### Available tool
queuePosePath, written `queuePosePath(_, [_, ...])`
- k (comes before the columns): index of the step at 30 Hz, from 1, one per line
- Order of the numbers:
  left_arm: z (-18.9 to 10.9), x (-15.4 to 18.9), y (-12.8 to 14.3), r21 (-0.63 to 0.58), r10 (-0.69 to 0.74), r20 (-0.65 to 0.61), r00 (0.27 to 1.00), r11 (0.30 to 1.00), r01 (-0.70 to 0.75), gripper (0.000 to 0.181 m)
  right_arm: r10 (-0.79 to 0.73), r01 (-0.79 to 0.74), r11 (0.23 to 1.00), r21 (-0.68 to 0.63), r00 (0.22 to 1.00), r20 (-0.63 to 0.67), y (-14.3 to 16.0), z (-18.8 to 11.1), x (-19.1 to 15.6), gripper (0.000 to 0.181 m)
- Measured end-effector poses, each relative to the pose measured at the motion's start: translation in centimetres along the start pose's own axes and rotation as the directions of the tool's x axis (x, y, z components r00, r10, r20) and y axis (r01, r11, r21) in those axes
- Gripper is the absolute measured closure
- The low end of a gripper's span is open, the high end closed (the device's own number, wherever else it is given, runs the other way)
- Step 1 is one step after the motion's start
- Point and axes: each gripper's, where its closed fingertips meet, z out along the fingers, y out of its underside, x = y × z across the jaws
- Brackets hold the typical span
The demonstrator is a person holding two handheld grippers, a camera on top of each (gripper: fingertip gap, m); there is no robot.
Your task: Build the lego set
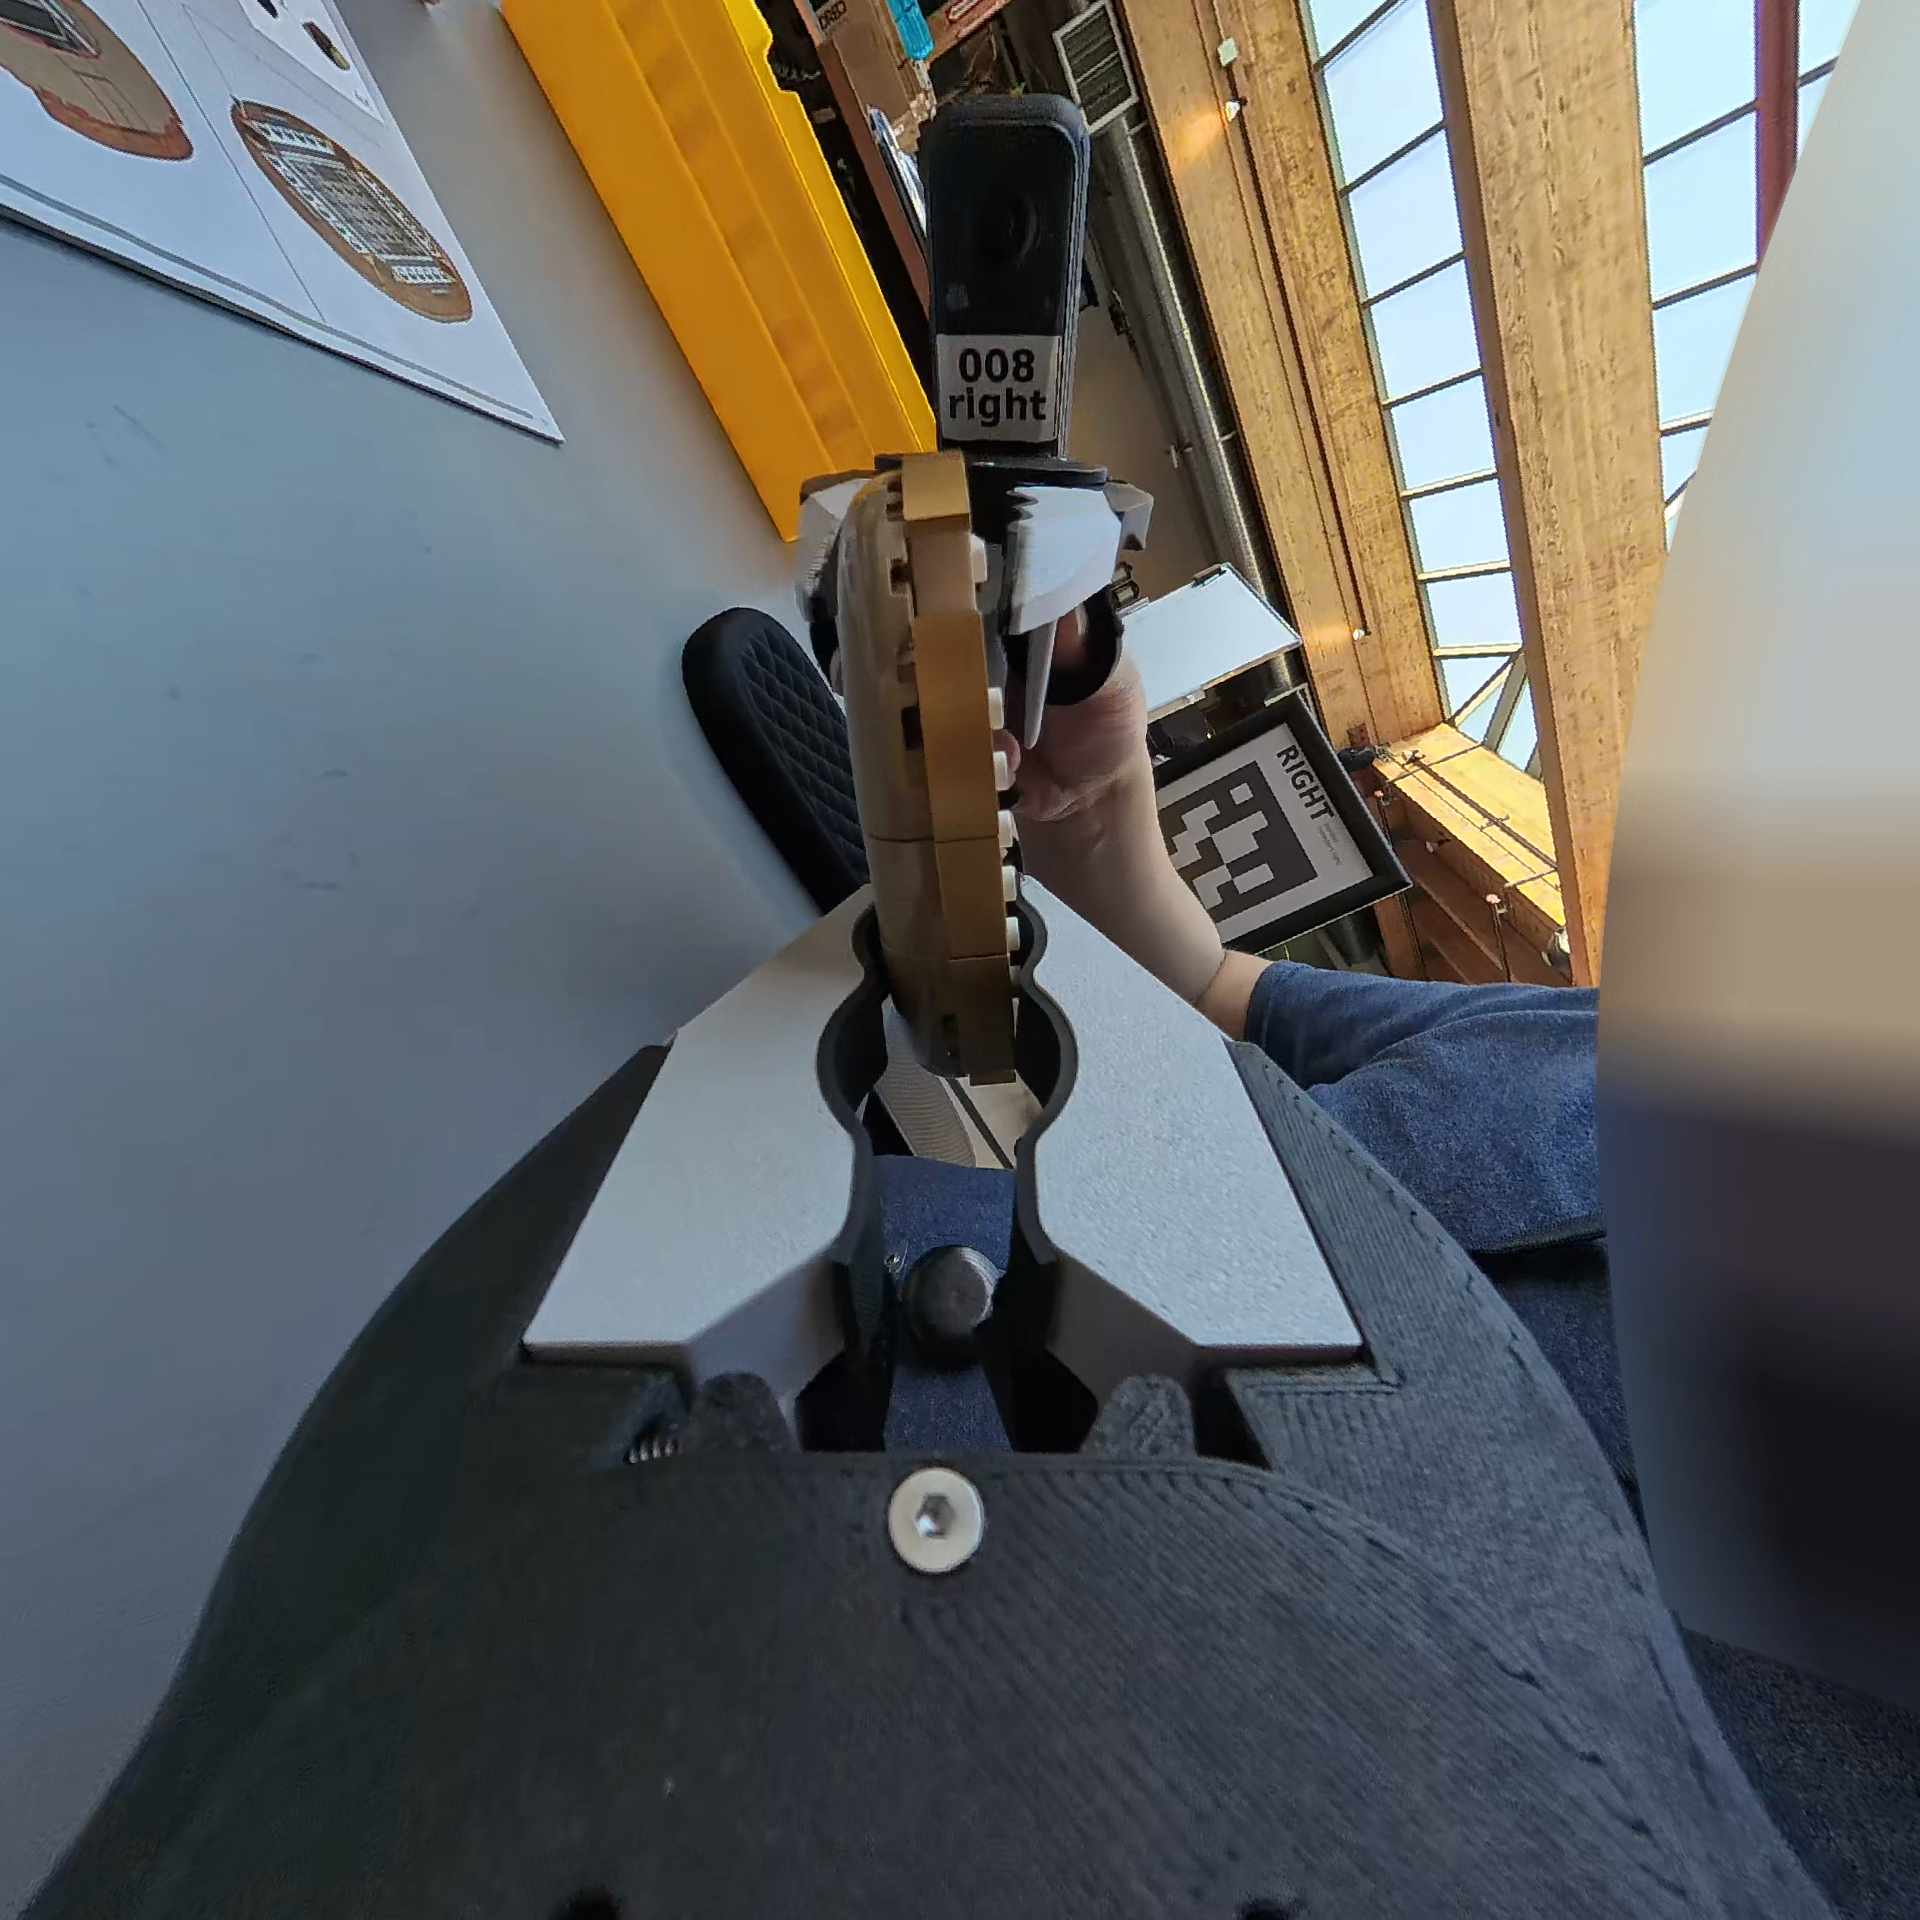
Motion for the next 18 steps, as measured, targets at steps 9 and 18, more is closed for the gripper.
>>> queuePosePath(9, [0.5, 0.2, 0.1, -0.012, 0.008, -0.005, 1.000, 1.000, -0.008, 0.163, 0.053, -0.055, 0.998, 0.018, 0.996, 0.072, -0.4, -0.4, -0.4, 0.162])
queuePosePath(18, [0.8, 0.8, -0.2, 0.030, 0.015, -0.011, 1.000, 0.999, -0.014, 0.163, 0.081, -0.093, 0.994, 0.066, 0.984, 0.157, -0.7, -0.6, -1.0, 0.162])
